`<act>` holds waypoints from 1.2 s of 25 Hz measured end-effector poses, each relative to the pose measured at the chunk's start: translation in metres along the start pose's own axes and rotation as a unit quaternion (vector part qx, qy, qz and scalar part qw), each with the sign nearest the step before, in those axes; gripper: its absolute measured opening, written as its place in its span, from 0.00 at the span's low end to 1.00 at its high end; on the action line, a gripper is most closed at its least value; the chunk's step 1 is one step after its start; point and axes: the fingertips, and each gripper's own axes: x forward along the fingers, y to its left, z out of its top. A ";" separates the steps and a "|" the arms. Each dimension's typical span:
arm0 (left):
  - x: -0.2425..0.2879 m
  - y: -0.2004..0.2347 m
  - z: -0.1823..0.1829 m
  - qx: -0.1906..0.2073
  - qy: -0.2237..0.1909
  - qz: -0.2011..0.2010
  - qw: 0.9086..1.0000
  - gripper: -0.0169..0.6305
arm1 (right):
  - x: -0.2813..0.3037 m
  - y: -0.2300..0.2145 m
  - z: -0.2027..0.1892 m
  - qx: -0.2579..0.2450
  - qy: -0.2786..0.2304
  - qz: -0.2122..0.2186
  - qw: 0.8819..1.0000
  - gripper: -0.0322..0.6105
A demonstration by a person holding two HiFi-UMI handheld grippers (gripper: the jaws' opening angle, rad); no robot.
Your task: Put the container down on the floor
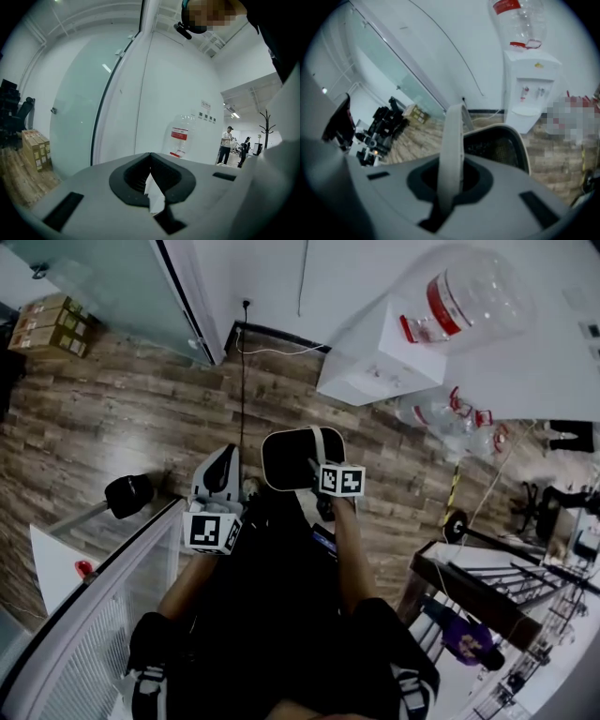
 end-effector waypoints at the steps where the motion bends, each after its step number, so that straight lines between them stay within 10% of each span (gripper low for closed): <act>1: 0.005 0.005 0.001 0.002 0.000 0.002 1.000 0.07 | 0.004 0.002 0.009 -0.001 0.000 0.002 1.000 0.10; 30: 0.270 0.067 0.050 0.043 0.026 0.001 0.999 0.07 | 0.112 -0.038 0.232 0.009 0.016 0.018 1.000 0.10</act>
